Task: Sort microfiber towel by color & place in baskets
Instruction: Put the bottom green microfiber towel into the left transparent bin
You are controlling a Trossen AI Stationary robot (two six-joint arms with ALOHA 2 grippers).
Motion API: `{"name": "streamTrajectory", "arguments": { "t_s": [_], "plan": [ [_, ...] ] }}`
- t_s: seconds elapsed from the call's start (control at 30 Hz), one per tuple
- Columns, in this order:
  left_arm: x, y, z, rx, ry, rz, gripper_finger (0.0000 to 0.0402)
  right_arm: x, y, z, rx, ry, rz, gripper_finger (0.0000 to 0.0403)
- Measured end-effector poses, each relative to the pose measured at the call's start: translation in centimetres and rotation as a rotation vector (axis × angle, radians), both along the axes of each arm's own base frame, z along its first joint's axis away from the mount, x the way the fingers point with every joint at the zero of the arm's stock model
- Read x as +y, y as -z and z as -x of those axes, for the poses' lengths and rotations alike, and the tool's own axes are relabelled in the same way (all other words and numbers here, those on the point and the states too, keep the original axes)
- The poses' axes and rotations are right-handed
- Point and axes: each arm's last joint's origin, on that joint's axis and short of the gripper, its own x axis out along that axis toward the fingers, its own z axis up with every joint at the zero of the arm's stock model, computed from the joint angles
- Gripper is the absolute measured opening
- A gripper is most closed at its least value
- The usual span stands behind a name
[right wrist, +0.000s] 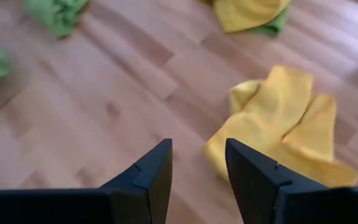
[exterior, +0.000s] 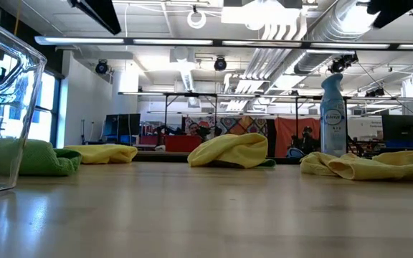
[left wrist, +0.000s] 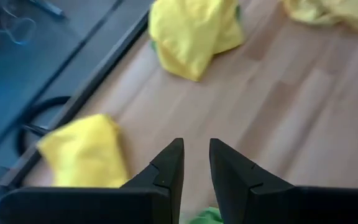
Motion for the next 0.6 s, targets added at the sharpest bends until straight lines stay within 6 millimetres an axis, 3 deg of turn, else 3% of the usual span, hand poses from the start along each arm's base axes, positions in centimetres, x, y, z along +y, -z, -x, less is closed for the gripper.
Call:
{"name": "streamTrajectory", "arguments": {
  "t_s": [0.23, 0.43, 0.6],
  "plan": [
    [3.8, 0.0, -0.4, 0.193, 0.054, -0.141, 0.0062, -4.5, 1.8, -4.1, 0.028, 0.113, -0.064, 0.0144],
    [7.3, 0.0, -0.6, 0.285, 0.093, -0.135, 0.0062, -8.1, 3.4, -7.0, -0.052, 0.114, -0.048, 0.0144],
    [10.0, 1.8, -0.5, 0.336, 0.105, -0.094, 0.0062, -11.3, 4.9, -8.6, -0.120, 0.116, -0.013, 0.0144]
  ]
}}
